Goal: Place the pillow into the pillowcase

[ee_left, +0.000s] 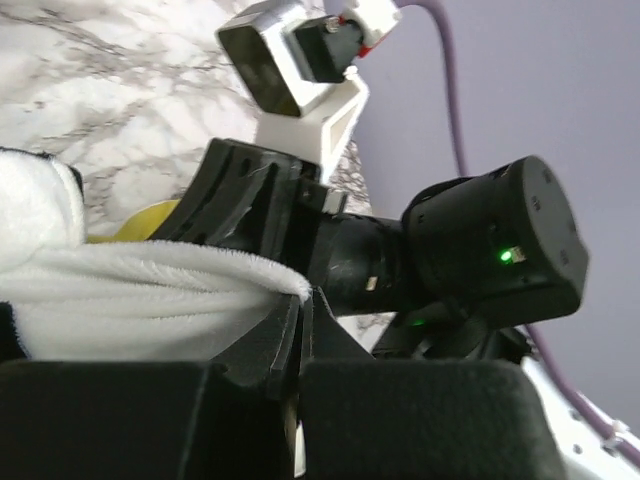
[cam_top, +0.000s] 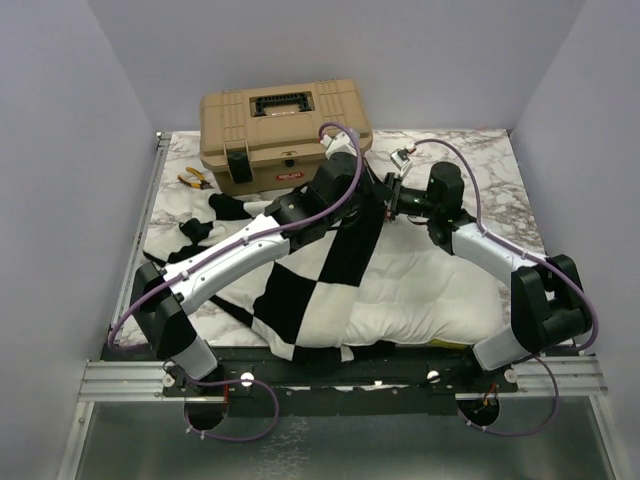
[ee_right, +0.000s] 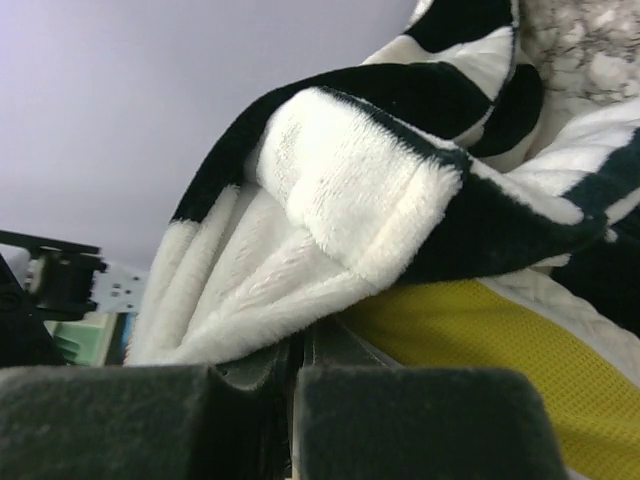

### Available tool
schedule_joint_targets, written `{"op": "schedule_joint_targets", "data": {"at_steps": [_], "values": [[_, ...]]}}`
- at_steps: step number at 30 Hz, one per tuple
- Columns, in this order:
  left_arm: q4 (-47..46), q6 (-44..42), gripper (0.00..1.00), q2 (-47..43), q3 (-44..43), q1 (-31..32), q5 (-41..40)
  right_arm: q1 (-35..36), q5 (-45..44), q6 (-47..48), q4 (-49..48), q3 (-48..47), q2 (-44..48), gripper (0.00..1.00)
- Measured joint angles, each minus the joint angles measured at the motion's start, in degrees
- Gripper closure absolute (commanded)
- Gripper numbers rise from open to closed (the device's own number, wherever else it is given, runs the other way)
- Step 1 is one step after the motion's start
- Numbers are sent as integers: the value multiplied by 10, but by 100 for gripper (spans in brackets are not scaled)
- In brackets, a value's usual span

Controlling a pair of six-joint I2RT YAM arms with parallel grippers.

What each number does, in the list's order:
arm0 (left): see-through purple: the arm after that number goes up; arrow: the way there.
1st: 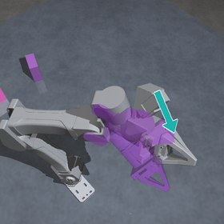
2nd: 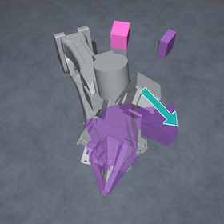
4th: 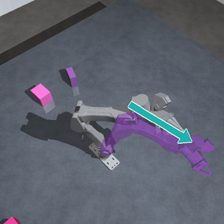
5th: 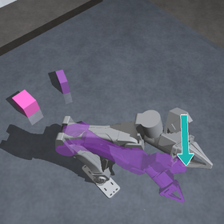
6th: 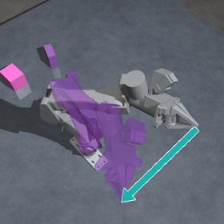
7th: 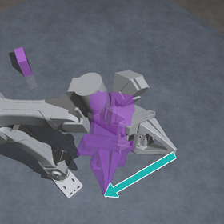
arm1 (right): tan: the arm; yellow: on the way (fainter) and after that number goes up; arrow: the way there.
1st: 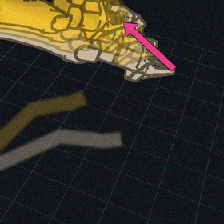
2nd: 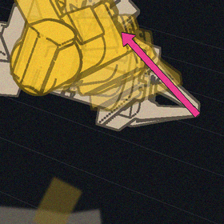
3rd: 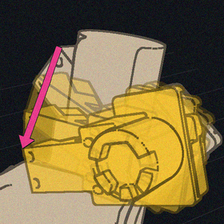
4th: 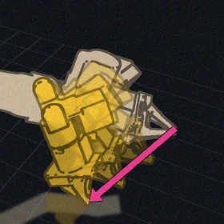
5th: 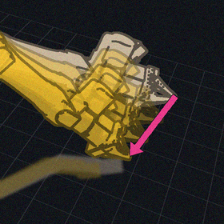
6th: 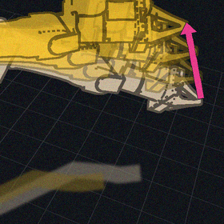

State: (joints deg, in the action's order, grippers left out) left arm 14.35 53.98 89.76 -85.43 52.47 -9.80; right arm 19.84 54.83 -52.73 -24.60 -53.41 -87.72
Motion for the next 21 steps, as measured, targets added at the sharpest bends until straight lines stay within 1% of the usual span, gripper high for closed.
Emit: {"op": "schedule_joint_targets", "data": {"at_steps": [5, 7, 10, 14, 16, 17, 18, 19, 21], "values": [[13, 5, 100, 28, -48, 2, 44, -2, -4, -125, -137, 45, -2, 100], [18, 9, 100, 37, -60, 8, 47, -2, -9, -169, -185, 47, -17, 100], [21, 11, 100, 53, -81, 22, 46, -3, -17, -214, -231, 47, -40, 100], [25, 11, 100, 81, -108, 46, 39, -5, -30, -235, -238, 37, -59, 100], [25, 10, 100, 89, -106, 52, 34, -6, -31, -230, -219, 28, -60, 100], [21, 11, 100, 89, -98, 52, 29, -7, -32, -220, -204, 23, -60, 98], [13, 12, 100, 83, -82, 52, 19, -6, -34, -205, -179, 17, -60, 94], [9, 14, 100, 77, -66, 53, 11, -6, -37, -185, -145, 9, -59, 86], [-6, 19, 100, 58, -23, 54, -3, -5, -54, -129, -57, -6, -52, 63]]}}
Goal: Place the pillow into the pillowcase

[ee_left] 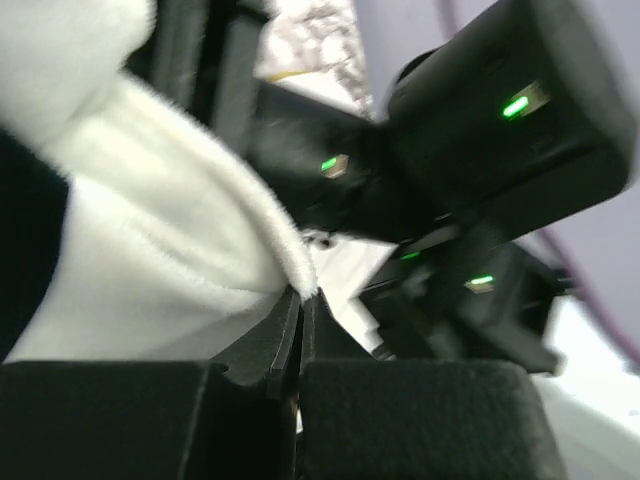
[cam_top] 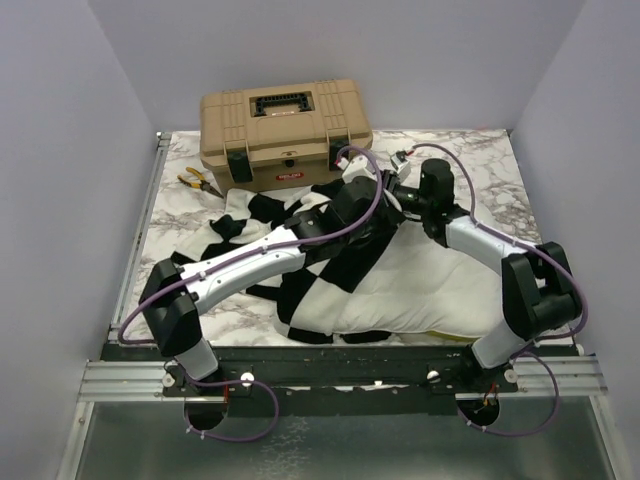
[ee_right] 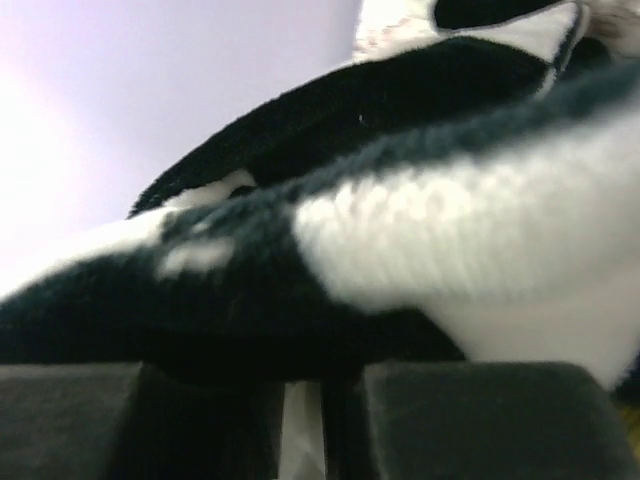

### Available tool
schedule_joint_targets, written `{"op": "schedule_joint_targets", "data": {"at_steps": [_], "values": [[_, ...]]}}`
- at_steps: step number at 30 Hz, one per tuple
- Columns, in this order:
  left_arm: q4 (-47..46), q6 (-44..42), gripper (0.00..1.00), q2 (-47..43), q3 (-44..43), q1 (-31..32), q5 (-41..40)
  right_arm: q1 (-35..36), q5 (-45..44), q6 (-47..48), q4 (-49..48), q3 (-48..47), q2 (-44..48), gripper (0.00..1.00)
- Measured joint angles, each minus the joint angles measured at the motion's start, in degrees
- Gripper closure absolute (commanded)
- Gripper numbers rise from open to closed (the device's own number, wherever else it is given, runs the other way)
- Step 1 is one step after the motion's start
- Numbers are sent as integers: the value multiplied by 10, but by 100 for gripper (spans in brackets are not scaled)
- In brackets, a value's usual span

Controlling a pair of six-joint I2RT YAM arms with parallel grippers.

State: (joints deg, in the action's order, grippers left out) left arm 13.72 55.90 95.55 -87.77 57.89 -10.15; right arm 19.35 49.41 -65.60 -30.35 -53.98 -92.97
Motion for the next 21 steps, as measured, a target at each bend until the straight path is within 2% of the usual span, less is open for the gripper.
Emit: {"op": "schedule_joint_targets", "data": {"at_steps": [1, 3, 6, 14, 21], "values": [[-10, 8, 100, -20, 38, 0, -9, 1, -13, 31, 52, -8, 6, 53], [-13, 15, 100, -41, 73, -2, -14, 2, -49, 105, 168, -26, 24, 38], [-23, 28, 100, -76, 123, -20, -17, 0, -111, 210, 319, -57, 60, 27], [-41, 42, 100, -98, 155, -63, 8, -25, -273, 393, 558, -107, 131, 19], [-36, 28, 100, -39, 107, -85, 8, -36, -381, 472, 671, -140, 152, 16]]}}
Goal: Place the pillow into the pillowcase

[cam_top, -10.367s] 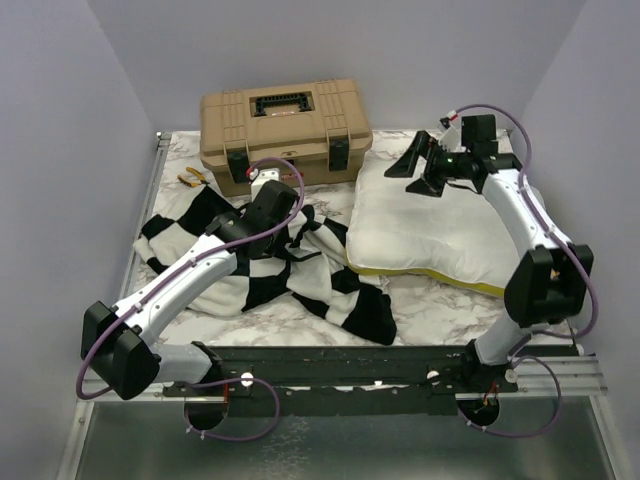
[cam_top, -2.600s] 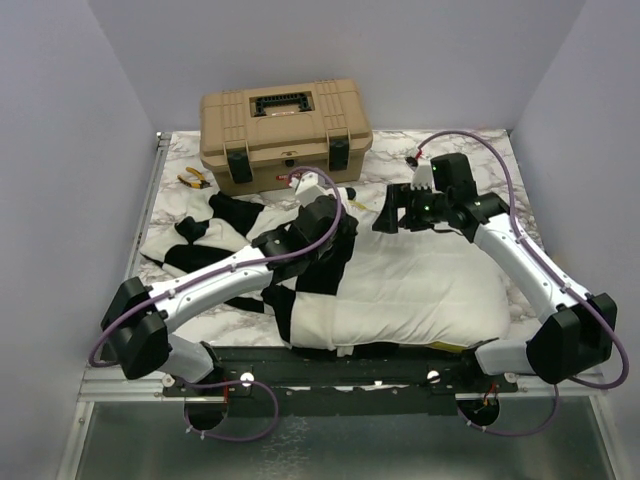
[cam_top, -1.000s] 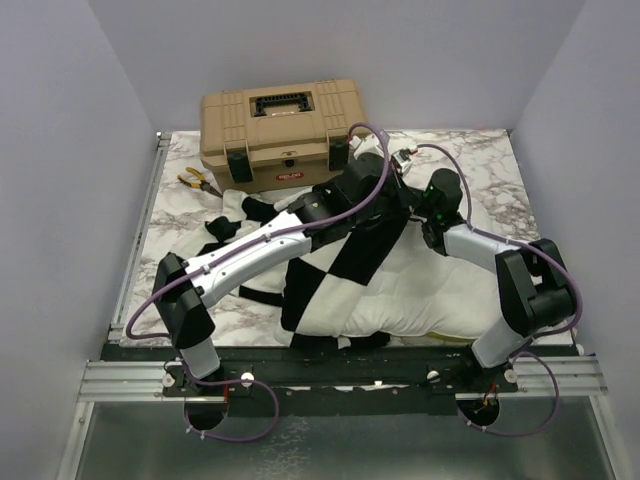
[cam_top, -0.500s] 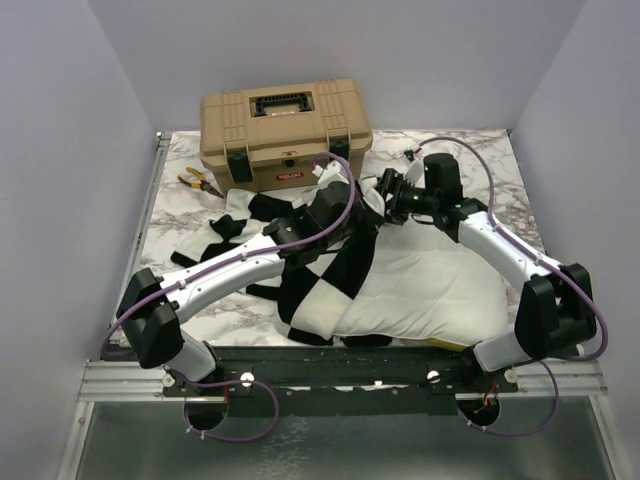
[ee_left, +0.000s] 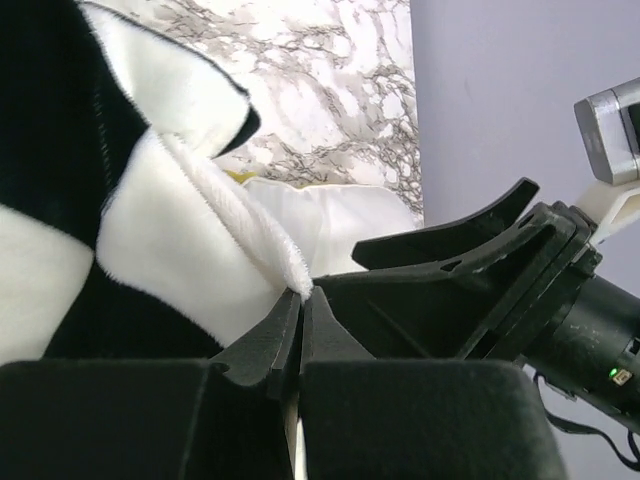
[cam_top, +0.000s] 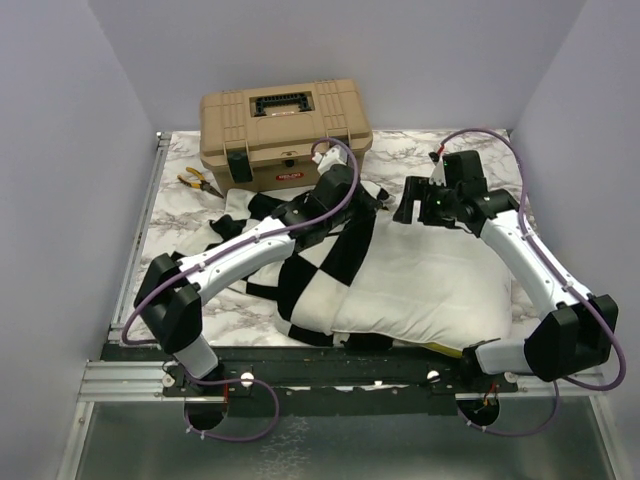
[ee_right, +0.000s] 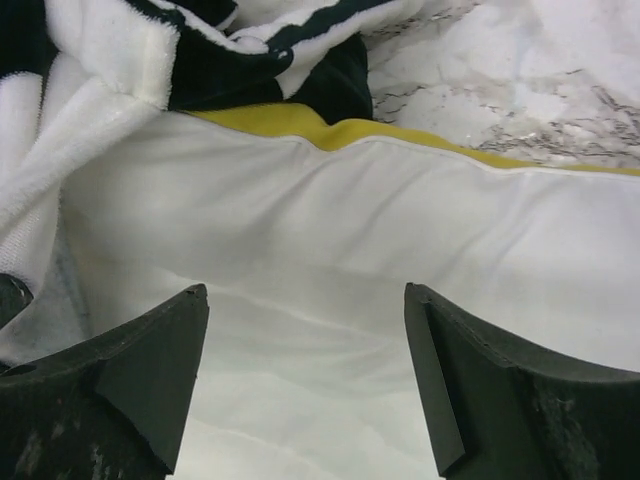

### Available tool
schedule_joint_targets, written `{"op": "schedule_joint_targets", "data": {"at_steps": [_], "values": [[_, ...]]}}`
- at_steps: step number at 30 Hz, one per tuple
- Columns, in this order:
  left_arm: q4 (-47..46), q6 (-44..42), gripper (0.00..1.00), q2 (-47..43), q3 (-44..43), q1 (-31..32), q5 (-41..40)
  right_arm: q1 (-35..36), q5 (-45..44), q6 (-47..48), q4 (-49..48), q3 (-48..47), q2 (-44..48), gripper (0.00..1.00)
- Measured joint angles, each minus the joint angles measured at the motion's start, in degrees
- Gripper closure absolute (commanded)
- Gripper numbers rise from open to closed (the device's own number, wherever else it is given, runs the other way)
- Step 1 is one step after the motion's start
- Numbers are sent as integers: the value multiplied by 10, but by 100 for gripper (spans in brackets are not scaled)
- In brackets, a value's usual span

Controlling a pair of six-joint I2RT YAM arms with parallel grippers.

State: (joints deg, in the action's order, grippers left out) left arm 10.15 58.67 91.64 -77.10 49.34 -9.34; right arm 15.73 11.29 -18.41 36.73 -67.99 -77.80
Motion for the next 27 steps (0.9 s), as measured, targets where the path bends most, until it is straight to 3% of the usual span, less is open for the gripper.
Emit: {"op": "schedule_joint_targets", "data": {"at_steps": [5, 6, 8, 12, 13, 18, 27], "values": [[7, -14, 100, 56, -75, 2, 16, -3, -21, 24, 31, -13, 5, 16], [10, -20, 88, 79, -103, 2, 27, -3, -21, 26, 37, -13, 7, 16], [12, -31, 52, 111, -139, 2, 45, -4, -20, 27, 41, -11, 10, 16], [42, -64, 17, 165, -195, -6, 76, -12, -6, 24, 52, 12, 30, 15], [48, -68, 4, 167, -196, -9, 80, -14, 6, 24, 53, 19, 35, 13], [109, -114, 1, 132, -166, -12, 62, -11, 73, 25, 56, 56, 41, 14], [221, -166, 1, -78, -8, 1, 25, 8, 193, 21, 26, 167, -10, 18]]}}
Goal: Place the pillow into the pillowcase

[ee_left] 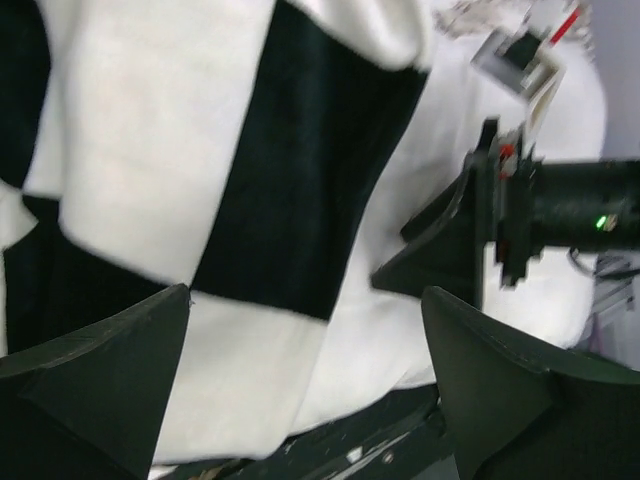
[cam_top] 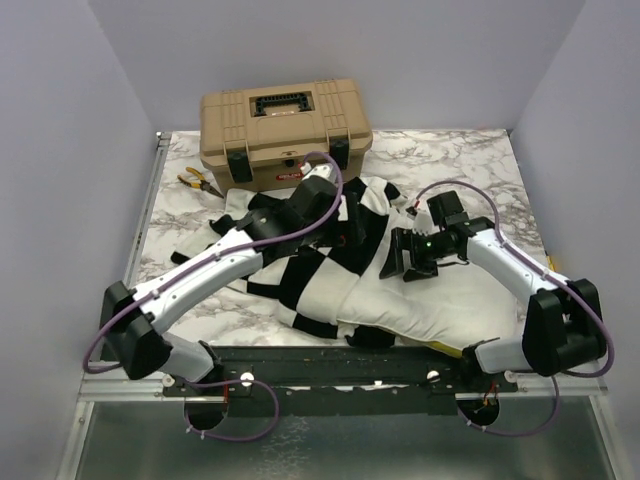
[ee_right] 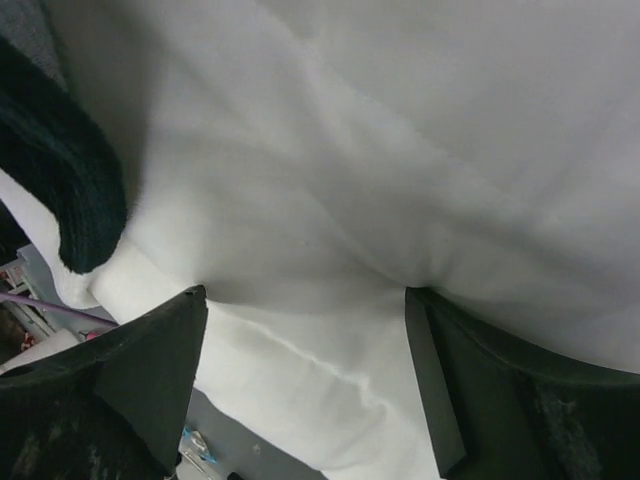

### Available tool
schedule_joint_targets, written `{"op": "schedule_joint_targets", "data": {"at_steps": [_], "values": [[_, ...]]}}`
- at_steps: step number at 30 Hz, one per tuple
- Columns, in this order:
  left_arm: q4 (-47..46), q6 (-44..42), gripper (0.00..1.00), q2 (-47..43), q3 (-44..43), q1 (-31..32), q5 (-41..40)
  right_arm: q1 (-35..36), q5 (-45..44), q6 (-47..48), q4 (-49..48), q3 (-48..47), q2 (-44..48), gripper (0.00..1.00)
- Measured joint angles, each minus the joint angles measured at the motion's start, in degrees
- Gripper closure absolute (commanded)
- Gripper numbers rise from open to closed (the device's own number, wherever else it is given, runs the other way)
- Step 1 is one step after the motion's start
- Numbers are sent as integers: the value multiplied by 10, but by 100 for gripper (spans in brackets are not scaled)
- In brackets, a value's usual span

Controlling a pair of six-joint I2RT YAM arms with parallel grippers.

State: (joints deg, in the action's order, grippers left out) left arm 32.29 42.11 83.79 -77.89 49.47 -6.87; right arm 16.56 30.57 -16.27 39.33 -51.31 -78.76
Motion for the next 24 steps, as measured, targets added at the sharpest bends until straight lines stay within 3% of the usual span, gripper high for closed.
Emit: {"op": "schedule_joint_targets", "data": {"at_steps": [5, 12, 18, 22, 24], "values": [[42, -11, 1, -84, 92, 31, -14, 0, 23, -10, -43, 9, -31, 62], [83, 13, 1, -101, 192, 129, -47, 0, 83, -52, -110, -11, -143, 86], [95, 55, 4, -77, 218, 173, -105, 0, 112, -77, -125, -105, -203, 87], [97, 82, 19, -30, 218, 174, -158, 2, 113, -79, -138, -155, -209, 84], [99, 93, 32, -11, 218, 173, -187, 2, 111, -78, -140, -163, -203, 75]]}}
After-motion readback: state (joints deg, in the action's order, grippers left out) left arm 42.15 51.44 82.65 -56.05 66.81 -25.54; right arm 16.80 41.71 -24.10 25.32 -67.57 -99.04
